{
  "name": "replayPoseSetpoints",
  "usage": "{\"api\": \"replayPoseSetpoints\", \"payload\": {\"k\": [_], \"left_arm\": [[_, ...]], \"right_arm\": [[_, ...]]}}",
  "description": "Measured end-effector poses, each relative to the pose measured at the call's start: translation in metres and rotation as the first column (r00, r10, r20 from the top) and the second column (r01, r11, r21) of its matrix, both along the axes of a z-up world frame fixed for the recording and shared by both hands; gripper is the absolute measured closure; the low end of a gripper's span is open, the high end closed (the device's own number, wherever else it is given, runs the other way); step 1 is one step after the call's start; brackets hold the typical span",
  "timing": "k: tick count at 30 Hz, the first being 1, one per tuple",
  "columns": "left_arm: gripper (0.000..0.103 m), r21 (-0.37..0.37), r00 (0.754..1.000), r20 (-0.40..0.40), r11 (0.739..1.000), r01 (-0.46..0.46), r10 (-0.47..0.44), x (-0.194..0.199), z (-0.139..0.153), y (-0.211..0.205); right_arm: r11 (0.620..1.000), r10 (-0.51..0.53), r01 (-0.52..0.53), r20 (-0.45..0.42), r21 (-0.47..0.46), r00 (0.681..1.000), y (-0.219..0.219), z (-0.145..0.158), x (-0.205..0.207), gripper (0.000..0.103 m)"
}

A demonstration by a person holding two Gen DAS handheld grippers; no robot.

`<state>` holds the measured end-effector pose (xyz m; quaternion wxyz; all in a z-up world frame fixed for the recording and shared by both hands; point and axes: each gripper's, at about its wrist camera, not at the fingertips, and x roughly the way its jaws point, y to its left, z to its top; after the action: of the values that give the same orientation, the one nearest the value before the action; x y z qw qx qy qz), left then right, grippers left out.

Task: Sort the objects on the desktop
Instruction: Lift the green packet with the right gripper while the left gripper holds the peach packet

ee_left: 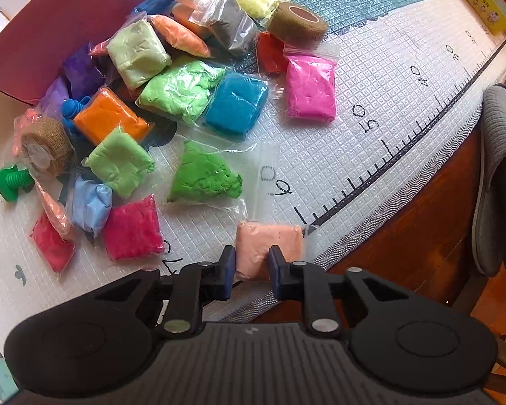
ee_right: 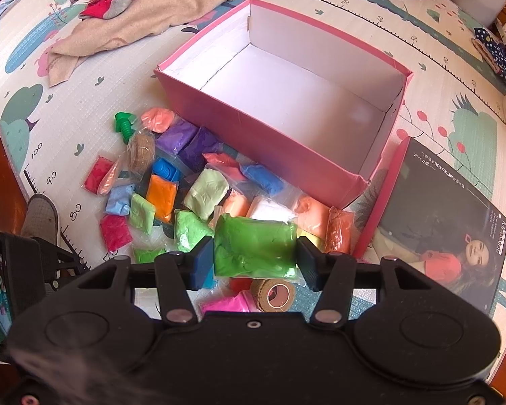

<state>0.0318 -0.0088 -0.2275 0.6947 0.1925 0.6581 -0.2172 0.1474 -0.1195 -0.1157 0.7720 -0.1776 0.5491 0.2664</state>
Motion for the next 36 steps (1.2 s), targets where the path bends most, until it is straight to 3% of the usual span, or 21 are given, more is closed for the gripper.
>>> {"api": "replayPoseSetpoints", "payload": {"k": [12,18,21,26,36], "left_arm": [[0.094,-0.077,0.999,0.027,0.996,0.041,-0.039,-0.014,0.020,-0.027],[0.095,-0.074,0.993,0.109,0.996,0.056,-0.048,-0.009,0.046,-0.033],[0.095,-0.075,0.986,0.165,0.997,0.017,-0.004,0.000,0.060,-0.027],[0.095,-0.092,0.960,0.259,0.993,-0.080,0.102,0.020,0.089,-0.006],[0.095,-0.141,0.880,0.411,0.970,-0.197,0.239,0.050,0.146,0.028]], "right_arm": [[0.999,-0.026,0.026,0.012,0.025,1.000,-0.004,0.004,0.002,0.050],[0.998,-0.042,0.041,0.021,0.037,0.999,-0.007,0.008,0.004,0.050],[0.998,-0.053,0.052,0.023,0.044,0.998,-0.009,0.009,0.006,0.050],[0.995,-0.071,0.069,0.028,0.066,0.997,-0.013,0.011,0.010,0.050],[0.989,-0.099,0.093,0.046,0.116,0.994,-0.012,0.017,0.021,0.051]]}}
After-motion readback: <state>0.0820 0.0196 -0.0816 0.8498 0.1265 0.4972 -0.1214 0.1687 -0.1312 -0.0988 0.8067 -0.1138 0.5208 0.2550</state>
